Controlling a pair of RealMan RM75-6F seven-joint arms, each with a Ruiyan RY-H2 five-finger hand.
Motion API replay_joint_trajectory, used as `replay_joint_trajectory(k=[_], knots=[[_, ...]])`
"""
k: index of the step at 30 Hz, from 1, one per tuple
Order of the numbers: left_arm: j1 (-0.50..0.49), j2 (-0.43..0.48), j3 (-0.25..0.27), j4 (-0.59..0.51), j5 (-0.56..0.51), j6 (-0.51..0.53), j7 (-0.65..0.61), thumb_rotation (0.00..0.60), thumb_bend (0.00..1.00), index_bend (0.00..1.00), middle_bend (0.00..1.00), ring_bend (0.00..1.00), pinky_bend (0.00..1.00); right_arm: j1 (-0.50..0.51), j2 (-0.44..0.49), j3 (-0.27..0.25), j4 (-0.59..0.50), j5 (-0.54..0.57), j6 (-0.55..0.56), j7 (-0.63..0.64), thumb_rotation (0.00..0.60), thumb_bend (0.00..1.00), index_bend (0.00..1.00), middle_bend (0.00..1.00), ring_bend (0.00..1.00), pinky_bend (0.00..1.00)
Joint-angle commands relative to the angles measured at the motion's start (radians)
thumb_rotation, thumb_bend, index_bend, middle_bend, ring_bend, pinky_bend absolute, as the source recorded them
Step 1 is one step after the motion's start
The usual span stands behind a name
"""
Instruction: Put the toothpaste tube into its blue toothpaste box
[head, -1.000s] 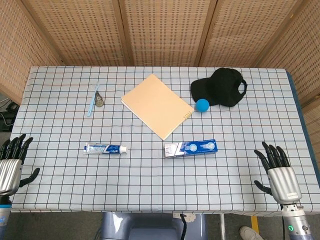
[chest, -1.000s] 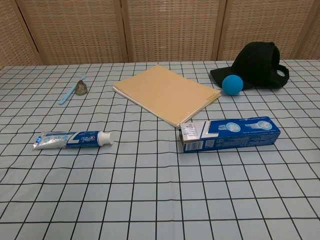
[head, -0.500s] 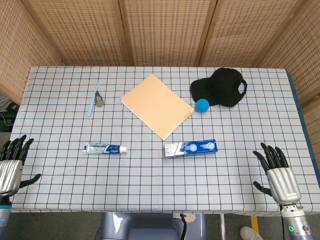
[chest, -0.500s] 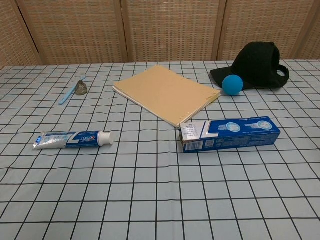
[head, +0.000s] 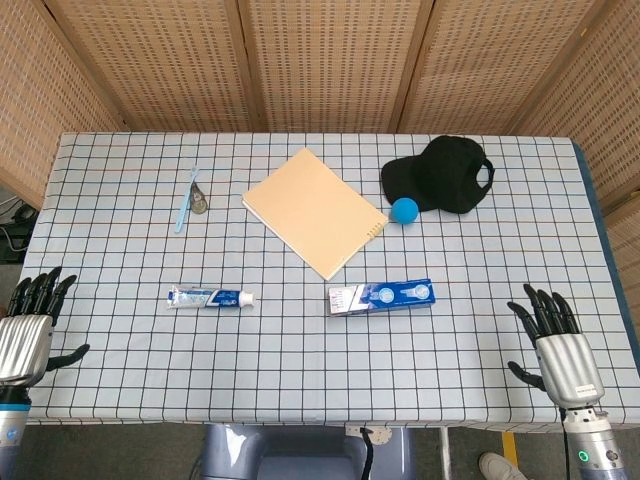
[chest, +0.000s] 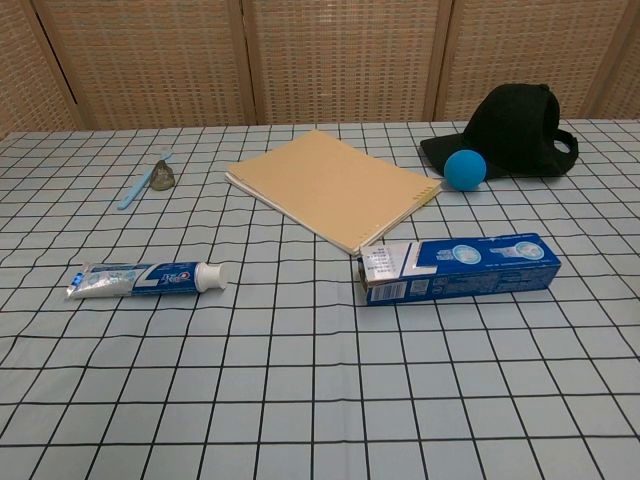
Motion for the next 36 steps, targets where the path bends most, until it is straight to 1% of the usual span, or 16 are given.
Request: replay_joint_trajectory(k=[1, 4, 7, 8, 10, 11, 15, 20, 24, 27, 31, 36], knots=[[-0.047, -0.001, -0.019, 0.000, -0.024, -0.069, 0.015, 0.600, 0.10, 0.12, 0.00, 0.00, 0.00, 0.000, 0.001, 0.003, 0.003, 0.008, -0.004, 0.005, 0.600, 0.21, 0.22, 0.00, 0.00, 0.10], [-0.117, -0.020, -0.039, -0.011, -0.057, -0.166, 0.074, 0.600, 0.11, 0.16, 0.00, 0.00, 0.00, 0.002, 0.000, 0.009, 0.007, 0.019, -0.008, 0.012, 0.600, 0.21, 0.23, 0.00, 0.00, 0.10], [-0.173, -0.057, -0.060, -0.023, -0.098, -0.232, 0.137, 0.600, 0.17, 0.21, 0.00, 0.00, 0.01, 0.003, -0.001, 0.011, 0.010, 0.023, -0.010, 0.011, 0.600, 0.21, 0.23, 0.00, 0.00, 0.10], [-0.185, -0.070, -0.065, -0.023, -0.114, -0.244, 0.154, 0.600, 0.18, 0.23, 0.00, 0.01, 0.02, 0.003, -0.002, 0.010, 0.011, 0.024, -0.011, 0.011, 0.600, 0.21, 0.23, 0.00, 0.00, 0.10], [-0.225, -0.117, -0.084, -0.015, -0.165, -0.281, 0.206, 0.600, 0.18, 0.25, 0.00, 0.03, 0.03, 0.004, -0.003, 0.010, 0.013, 0.025, -0.014, 0.011, 0.600, 0.21, 0.23, 0.00, 0.00, 0.10], [-0.248, -0.148, -0.097, -0.003, -0.207, -0.300, 0.247, 0.600, 0.18, 0.27, 0.00, 0.03, 0.03, 0.004, -0.004, 0.009, 0.014, 0.026, -0.016, 0.012, 0.600, 0.21, 0.23, 0.00, 0.00, 0.10], [-0.318, -0.240, -0.127, 0.039, -0.331, -0.338, 0.374, 0.600, 0.18, 0.31, 0.00, 0.04, 0.04, 0.005, -0.007, 0.009, 0.020, 0.030, -0.020, 0.015, 0.600, 0.21, 0.23, 0.00, 0.00, 0.10], [-0.381, -0.313, -0.145, 0.075, -0.436, -0.353, 0.472, 0.600, 0.18, 0.34, 0.03, 0.06, 0.05, 0.009, -0.010, 0.012, 0.028, 0.039, -0.029, 0.023, 0.600, 0.21, 0.24, 0.00, 0.00, 0.10], [-0.419, -0.360, -0.157, 0.099, -0.505, -0.363, 0.502, 0.600, 0.23, 0.35, 0.04, 0.06, 0.06, 0.011, -0.012, 0.014, 0.036, 0.047, -0.035, 0.030, 0.600, 0.21, 0.24, 0.00, 0.00, 0.10], [-0.451, -0.397, -0.158, 0.125, -0.555, -0.374, 0.521, 0.600, 0.23, 0.36, 0.04, 0.06, 0.06, 0.013, -0.014, 0.016, 0.042, 0.054, -0.041, 0.038, 0.600, 0.21, 0.24, 0.00, 0.00, 0.10], [-0.476, -0.430, -0.144, 0.155, -0.591, -0.373, 0.548, 0.600, 0.23, 0.36, 0.04, 0.06, 0.06, 0.014, -0.014, 0.017, 0.045, 0.057, -0.043, 0.044, 0.600, 0.21, 0.24, 0.00, 0.00, 0.10], [-0.492, -0.455, -0.135, 0.183, -0.616, -0.368, 0.543, 0.600, 0.23, 0.36, 0.04, 0.06, 0.06, 0.014, -0.013, 0.018, 0.046, 0.058, -0.041, 0.051, 0.600, 0.21, 0.24, 0.00, 0.00, 0.10]])
